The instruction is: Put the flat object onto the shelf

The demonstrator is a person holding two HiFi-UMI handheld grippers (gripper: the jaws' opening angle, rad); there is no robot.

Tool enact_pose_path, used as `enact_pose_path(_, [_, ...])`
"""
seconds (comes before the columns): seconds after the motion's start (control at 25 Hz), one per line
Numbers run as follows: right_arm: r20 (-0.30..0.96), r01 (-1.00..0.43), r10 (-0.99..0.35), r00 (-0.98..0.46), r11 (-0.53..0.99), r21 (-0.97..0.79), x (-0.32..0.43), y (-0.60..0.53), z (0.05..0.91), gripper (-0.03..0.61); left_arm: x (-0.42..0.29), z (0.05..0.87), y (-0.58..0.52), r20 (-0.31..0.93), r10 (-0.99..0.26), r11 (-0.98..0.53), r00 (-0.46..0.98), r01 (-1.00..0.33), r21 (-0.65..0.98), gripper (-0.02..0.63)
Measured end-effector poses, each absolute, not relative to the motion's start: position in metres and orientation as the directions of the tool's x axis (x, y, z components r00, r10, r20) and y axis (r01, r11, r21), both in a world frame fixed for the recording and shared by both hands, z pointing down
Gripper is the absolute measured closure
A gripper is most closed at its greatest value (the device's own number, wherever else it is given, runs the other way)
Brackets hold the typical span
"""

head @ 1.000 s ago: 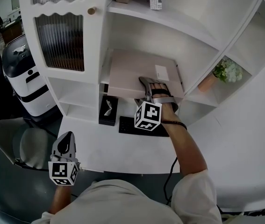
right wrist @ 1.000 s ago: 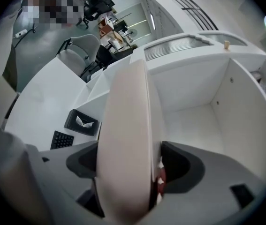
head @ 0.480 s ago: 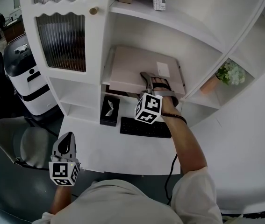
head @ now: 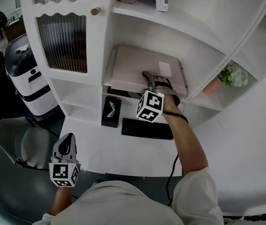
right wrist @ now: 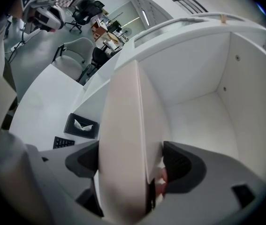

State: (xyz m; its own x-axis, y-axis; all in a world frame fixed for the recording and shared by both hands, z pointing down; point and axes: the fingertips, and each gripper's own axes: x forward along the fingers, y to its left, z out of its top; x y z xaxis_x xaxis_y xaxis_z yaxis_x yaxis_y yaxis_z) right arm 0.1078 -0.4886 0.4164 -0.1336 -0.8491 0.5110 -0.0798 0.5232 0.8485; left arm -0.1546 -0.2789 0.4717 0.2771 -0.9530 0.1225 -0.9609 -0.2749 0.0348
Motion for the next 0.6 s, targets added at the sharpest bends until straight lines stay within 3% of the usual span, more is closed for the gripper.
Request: enact_pose_path(0.6, [0.547,-0.091,-0.824,-0.149,0.562,0.822,0.110,-0.496,0.419,0.123,-0.157,0.470,-0.266,0.114,-0.959,-0.258,0.260,-0.966,0.032,0.613])
